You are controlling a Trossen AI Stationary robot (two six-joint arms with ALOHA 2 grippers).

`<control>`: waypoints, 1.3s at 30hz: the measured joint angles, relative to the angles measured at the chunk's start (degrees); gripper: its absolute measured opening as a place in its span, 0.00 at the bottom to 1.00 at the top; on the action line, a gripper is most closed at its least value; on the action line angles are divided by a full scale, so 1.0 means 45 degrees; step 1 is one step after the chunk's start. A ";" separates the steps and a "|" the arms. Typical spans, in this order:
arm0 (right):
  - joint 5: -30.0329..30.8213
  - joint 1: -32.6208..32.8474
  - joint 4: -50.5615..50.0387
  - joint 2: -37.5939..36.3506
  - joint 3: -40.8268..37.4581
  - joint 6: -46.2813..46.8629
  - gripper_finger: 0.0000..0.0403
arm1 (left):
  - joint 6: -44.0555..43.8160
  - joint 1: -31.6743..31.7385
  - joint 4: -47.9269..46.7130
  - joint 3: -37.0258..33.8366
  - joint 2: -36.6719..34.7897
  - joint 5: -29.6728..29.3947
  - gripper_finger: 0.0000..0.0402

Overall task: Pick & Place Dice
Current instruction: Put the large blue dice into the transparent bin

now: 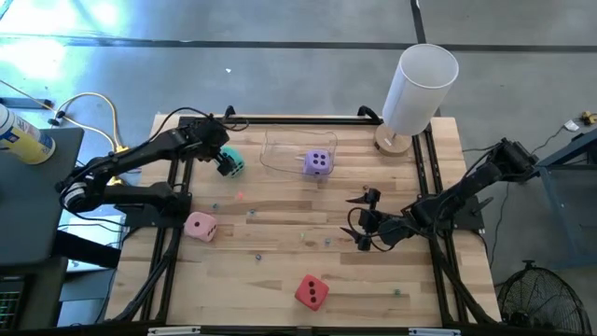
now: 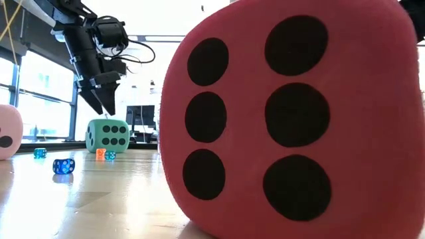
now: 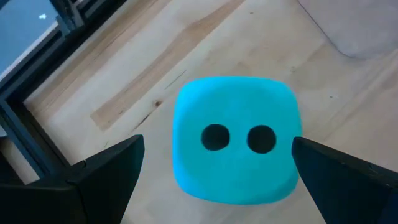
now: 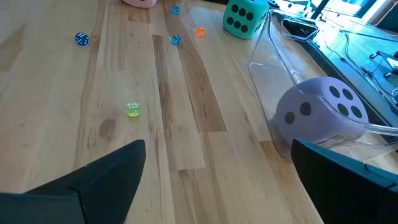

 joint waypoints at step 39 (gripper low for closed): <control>-0.0102 -0.0003 -0.0015 0.0355 0.0000 0.0034 0.98 | -0.0602 0.0127 0.1016 -0.0228 0.4242 0.1155 0.99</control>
